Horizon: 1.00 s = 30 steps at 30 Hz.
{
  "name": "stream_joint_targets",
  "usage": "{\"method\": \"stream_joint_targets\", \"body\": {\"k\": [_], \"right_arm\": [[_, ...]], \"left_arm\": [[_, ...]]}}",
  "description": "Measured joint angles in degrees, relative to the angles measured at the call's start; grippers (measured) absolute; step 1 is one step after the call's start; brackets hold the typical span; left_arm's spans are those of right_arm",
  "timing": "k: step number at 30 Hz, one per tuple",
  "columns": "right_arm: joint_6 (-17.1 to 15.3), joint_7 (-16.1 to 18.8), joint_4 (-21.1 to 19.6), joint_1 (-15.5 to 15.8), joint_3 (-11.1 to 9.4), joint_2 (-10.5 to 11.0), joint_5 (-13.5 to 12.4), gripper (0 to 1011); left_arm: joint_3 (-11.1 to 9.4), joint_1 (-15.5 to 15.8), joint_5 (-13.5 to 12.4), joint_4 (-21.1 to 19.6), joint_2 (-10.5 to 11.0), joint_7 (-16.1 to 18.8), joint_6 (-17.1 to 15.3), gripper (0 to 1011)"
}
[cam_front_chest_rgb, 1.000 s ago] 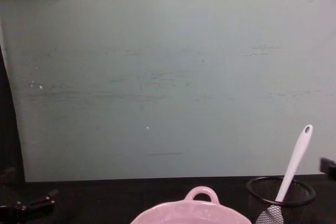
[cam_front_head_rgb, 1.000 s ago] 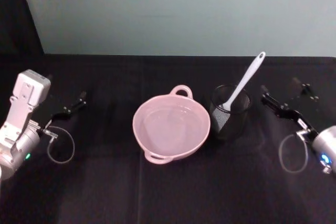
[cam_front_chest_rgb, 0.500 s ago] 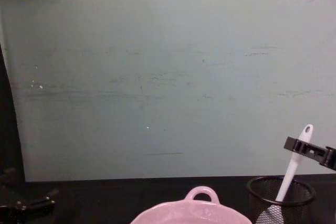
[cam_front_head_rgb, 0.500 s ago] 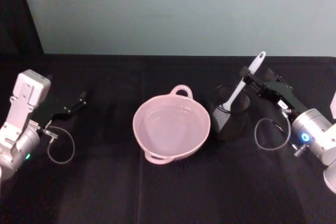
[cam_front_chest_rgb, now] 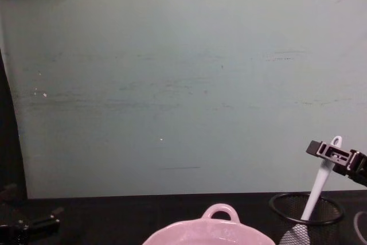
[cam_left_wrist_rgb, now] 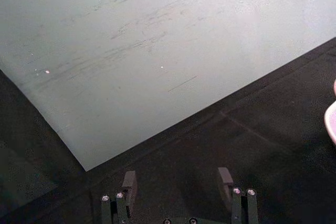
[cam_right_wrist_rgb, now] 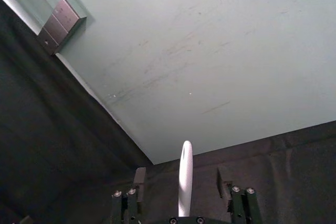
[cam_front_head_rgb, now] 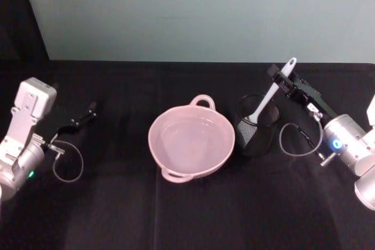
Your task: Use the one hand to pick up the spoon and stir the clear water in the bowl.
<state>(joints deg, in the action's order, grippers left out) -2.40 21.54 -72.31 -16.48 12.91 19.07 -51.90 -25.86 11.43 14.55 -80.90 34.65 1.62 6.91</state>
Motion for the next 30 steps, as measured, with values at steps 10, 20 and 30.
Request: {"method": "stream_joint_targets", "body": {"k": [10,20,30], "right_arm": [[0.79,-0.12,0.14,-0.10,0.35,0.27,-0.47,568],[1.23,-0.18,-0.71,-0.04,0.60,0.83,-0.51,244],[1.71,-0.64,-2.84,0.31,1.02,1.81,0.66,110]], "left_arm": [[0.00,0.00,0.00,0.00,0.00,0.00,0.00,1011],[0.00,0.00,0.00,0.00,0.00,0.00,0.00,1011],[0.00,0.00,0.00,0.00,0.00,0.00,0.00,1011]]}}
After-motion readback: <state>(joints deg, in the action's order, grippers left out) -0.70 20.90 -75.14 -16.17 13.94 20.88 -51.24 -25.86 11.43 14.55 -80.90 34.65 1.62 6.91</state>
